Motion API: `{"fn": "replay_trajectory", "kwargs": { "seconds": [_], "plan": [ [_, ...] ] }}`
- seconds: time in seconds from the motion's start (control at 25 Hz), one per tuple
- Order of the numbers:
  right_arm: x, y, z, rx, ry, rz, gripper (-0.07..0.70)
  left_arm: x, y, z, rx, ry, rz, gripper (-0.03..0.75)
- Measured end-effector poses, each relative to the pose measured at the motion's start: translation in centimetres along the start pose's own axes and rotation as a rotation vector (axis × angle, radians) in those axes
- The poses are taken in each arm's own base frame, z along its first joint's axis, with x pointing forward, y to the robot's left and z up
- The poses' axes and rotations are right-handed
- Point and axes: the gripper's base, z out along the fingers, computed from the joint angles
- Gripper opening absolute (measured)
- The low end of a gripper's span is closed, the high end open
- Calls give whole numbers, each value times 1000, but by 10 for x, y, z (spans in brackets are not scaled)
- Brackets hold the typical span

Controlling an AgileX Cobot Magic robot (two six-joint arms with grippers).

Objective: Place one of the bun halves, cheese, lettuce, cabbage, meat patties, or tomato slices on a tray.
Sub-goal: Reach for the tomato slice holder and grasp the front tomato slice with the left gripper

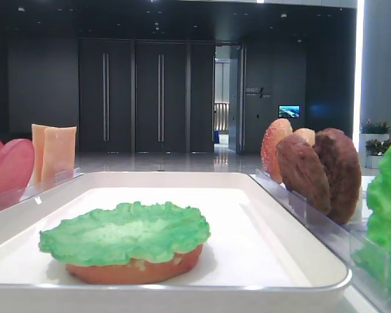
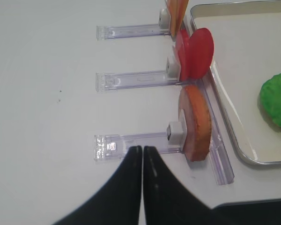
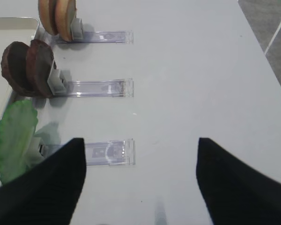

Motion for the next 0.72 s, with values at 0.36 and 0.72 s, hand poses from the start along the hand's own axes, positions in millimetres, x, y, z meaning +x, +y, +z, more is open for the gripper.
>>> {"fn": "replay_trajectory", "kwargs": {
  "seconds": [0.36, 0.72],
  "plan": [
    [0, 0, 0, 0, 0, 0, 477, 0, 0, 0, 0, 0, 0, -1],
    [0, 0, 0, 0, 0, 0, 477, 0, 0, 0, 0, 0, 0, -1]
  ]
}}
